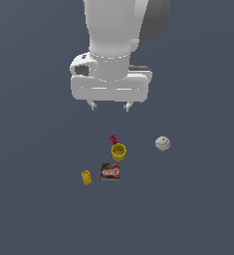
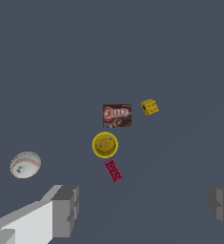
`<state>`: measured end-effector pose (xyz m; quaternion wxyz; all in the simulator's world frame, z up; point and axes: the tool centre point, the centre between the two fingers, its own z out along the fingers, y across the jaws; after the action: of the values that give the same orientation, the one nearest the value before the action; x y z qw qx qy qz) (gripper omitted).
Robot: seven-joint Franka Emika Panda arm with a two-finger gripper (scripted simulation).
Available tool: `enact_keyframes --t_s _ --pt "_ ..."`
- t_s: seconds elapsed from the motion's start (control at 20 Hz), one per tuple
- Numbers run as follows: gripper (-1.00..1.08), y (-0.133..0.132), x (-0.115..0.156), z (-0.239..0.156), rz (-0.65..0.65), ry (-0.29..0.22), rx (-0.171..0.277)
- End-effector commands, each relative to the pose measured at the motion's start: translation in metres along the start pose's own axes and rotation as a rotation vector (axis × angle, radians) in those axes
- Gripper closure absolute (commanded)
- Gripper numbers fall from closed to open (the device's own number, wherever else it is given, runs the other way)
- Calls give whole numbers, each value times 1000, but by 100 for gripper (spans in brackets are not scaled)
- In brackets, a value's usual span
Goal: Pick up a designated object from a clutter of objects.
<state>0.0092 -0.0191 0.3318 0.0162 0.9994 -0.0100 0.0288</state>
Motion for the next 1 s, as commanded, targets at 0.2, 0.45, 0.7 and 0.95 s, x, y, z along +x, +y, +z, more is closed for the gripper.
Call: enact_keyframes --t_s 0.2,0.45,0.7,0.95 --pt "-92 5 -1 4 17 -11 1" --pt "-92 16 -3 14 57 -36 5" --pt "-92 16 -3 14 57 -36 5" --pt "-92 15 -4 22 42 -36 6"
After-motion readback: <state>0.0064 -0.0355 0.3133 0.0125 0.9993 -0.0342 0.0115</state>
